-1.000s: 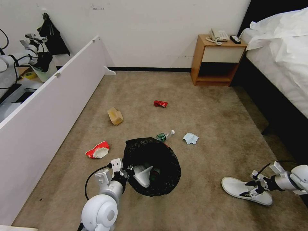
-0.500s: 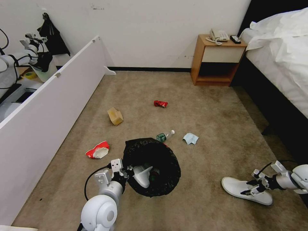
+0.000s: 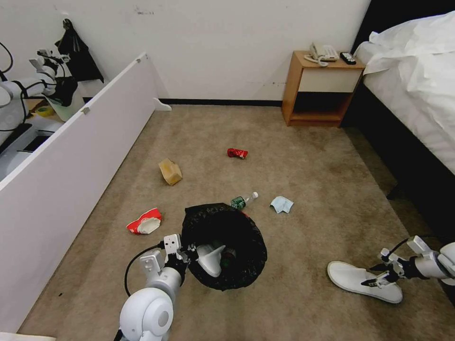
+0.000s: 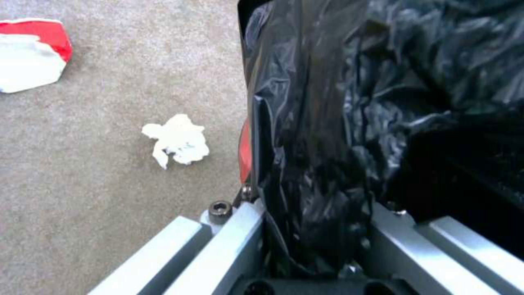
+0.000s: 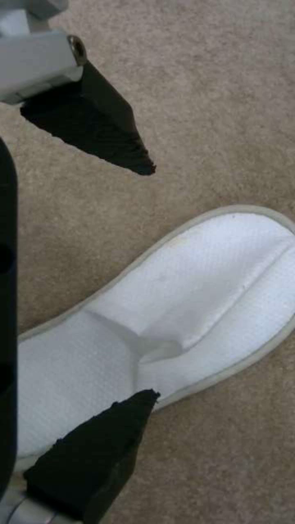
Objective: Pick up the trash bin, then pick up the garbage from the floor and place it into the trash bin.
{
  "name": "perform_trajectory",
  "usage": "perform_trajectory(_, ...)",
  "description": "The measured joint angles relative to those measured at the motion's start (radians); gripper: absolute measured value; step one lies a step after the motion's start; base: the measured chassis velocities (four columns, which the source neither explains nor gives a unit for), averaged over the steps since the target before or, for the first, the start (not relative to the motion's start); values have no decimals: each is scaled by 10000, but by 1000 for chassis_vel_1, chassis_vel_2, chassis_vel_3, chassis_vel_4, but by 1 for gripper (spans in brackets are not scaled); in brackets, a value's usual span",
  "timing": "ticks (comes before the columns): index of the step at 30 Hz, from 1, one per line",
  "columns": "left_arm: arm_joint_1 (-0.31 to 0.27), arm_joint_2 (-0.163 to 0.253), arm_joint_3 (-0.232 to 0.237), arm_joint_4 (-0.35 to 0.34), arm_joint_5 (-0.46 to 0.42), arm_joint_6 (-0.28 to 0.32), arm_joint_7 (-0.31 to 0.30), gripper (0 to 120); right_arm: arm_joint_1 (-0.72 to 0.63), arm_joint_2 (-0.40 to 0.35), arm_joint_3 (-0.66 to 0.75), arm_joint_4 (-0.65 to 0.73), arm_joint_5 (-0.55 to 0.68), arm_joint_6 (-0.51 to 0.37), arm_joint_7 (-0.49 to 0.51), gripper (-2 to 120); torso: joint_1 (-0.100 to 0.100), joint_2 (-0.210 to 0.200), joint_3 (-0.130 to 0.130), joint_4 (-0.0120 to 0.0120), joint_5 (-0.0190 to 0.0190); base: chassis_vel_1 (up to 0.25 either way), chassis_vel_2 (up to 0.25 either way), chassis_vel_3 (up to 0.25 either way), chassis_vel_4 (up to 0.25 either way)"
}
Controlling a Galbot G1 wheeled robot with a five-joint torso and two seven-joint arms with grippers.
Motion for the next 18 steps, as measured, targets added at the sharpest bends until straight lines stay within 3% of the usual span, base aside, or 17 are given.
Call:
perform_trajectory(10, 25, -10, -7, -22, 15, -11, 10, 0, 214, 172, -105, -185, -46, 19, 11, 100, 0, 0, 0, 1, -1, 0, 0, 0, 0)
perform_trajectory(18, 55, 27, -69, -48, 2, -46, 20, 0, 602, 742, -464, -550, -128, 51, 72, 100, 0, 0, 0, 2, 1, 0, 0, 0, 0)
